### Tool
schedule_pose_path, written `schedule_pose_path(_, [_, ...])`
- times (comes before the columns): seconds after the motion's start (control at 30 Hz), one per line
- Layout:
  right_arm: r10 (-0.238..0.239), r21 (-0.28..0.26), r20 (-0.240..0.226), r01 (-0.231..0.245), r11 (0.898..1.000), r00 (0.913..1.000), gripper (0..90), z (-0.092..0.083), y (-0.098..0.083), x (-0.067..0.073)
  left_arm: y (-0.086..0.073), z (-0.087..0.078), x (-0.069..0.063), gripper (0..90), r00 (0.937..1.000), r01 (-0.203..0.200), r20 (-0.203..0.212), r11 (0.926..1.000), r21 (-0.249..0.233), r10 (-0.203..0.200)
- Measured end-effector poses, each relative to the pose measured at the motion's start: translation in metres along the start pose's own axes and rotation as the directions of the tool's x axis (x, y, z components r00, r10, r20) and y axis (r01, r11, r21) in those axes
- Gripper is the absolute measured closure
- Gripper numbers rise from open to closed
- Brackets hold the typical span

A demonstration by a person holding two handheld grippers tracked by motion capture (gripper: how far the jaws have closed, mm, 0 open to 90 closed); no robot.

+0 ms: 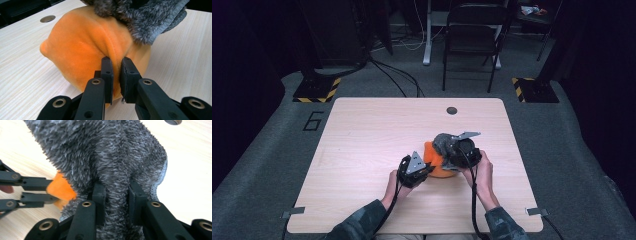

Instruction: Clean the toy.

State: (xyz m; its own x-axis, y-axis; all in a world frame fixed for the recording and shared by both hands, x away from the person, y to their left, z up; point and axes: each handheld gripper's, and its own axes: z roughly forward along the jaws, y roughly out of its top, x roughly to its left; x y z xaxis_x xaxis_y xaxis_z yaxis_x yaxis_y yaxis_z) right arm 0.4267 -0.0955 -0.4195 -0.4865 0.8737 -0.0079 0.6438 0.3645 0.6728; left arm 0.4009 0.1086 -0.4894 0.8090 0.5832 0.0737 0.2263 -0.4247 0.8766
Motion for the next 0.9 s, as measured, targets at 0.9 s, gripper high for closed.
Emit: schedule_pose_path(0.9, [0.109,0.221,0.129,-0.136,0.966,0.9855,71.7,0.041,-0.036,-0.055,-0.003,0.000,0.005,79.6,0.9992,0.037,0.018,0.9993,-0.010,-0.037])
